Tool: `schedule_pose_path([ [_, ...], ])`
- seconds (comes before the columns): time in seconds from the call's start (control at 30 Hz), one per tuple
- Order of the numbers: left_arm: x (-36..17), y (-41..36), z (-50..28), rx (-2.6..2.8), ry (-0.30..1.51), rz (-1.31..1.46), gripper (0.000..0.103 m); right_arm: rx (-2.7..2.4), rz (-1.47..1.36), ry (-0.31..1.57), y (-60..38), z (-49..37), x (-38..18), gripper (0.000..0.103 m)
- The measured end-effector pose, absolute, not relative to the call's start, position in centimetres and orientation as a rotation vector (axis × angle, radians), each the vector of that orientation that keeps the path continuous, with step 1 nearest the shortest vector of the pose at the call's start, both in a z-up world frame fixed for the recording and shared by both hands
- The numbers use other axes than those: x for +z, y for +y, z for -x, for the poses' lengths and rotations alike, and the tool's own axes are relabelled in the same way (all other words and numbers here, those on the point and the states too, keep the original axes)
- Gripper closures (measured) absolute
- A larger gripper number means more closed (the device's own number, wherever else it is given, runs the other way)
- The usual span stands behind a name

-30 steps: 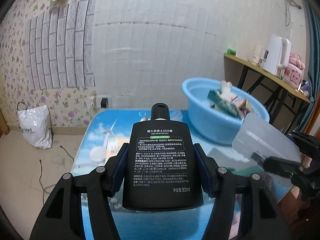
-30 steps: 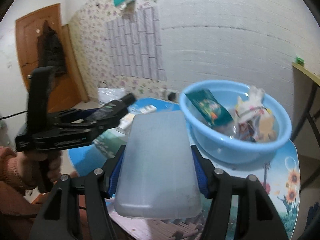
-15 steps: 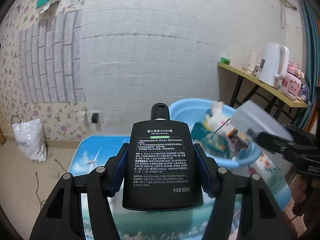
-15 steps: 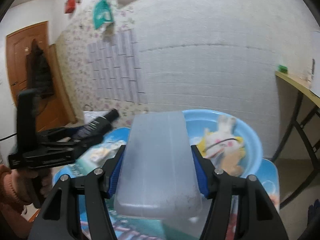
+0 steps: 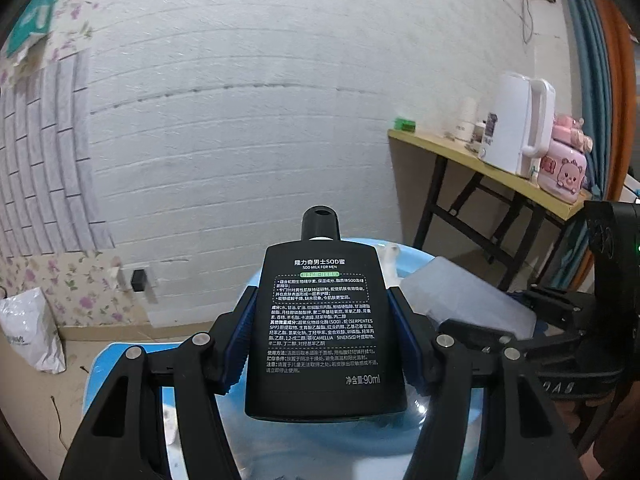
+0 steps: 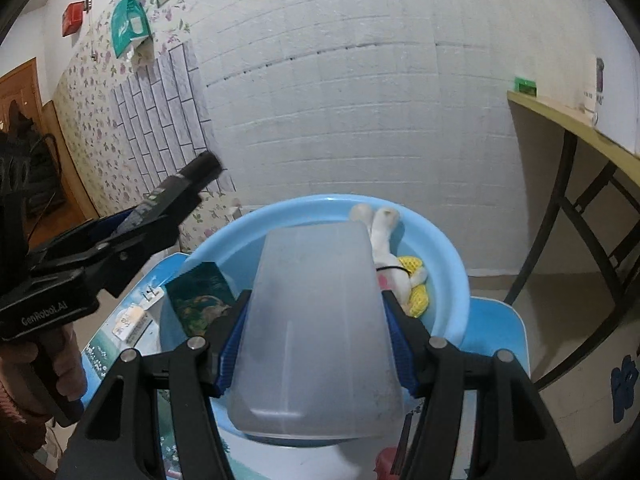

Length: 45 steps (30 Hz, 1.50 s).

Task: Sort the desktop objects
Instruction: 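Carry the black bottle and clear box over the blue basin with both grippers, then open both grippers to drop the bottle and box into the basin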

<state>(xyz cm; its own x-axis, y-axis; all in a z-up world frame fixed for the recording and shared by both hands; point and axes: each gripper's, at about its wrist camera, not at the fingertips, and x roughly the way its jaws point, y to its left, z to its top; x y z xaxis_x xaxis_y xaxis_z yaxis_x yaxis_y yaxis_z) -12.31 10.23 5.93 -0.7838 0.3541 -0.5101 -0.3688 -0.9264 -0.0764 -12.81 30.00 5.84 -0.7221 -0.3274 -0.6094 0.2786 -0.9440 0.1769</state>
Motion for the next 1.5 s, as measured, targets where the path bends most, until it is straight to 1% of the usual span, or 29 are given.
schedule_pose_path([
  [0.1,5.3,11.1,12.8,2.631,0.060,0.783,0.041,-2.631,-1.006,-0.100,29.9,13.1,5.0,0.042],
  [0.13,5.2,11.3,12.8,2.633,0.067,0.779,0.038,-2.629,-1.007,-0.100,29.9,13.0,4.9,0.042],
  [0.17,5.3,11.3,12.7,2.639,0.074,0.768,0.034,-2.631,-1.009,-0.099,29.9,12.8,4.7,0.041],
  [0.2,5.4,11.3,12.5,2.646,0.080,0.759,0.025,-2.634,-1.010,-0.101,30.0,12.7,4.7,0.036],
  [0.23,5.6,11.3,12.4,2.651,0.084,0.748,0.019,-2.642,-1.013,-0.107,30.1,12.5,4.6,0.031],
  [0.3,6.0,11.2,12.2,2.659,0.079,0.729,0.019,-2.650,-1.006,-0.131,30.4,12.3,4.7,0.029],
  [0.53,6.2,10.0,11.0,2.680,0.053,0.746,0.018,-2.654,-1.033,-0.132,30.4,10.8,4.4,0.029],
  [0.8,5.2,7.7,8.9,2.710,0.024,0.812,0.016,-2.702,-0.979,-0.051,29.5,7.9,4.6,0.028],
  [0.87,4.8,6.9,8.4,2.717,0.010,0.831,0.015,-2.711,-0.981,-0.037,29.3,7.3,4.6,0.024],
  [0.9,4.5,6.5,8.1,2.723,0.004,0.842,0.015,-2.710,-0.994,-0.042,29.3,7.0,4.4,0.018],
  [1.0,3.8,5.2,7.2,2.736,-0.011,0.871,0.015,-2.649,-1.066,-0.134,29.5,6.5,3.1,0.016],
  [1.1,3.0,3.9,6.5,2.749,-0.026,0.903,0.015,-2.619,-1.228,-0.170,29.4,6.2,0.6,0.016],
  [1.23,1.8,2.1,5.6,2.765,-0.057,0.951,0.015,-2.560,-1.325,-0.229,28.9,5.5,-1.6,0.016],
  [1.33,1.2,1.1,4.9,2.777,-0.073,0.972,0.015,-2.557,-1.342,-0.204,28.4,5.1,-2.1,0.016],
  [1.5,0.3,-0.5,4.1,2.791,-0.090,1.001,0.015,-2.568,-1.330,-0.215,27.6,5.1,-1.6,0.016],
])
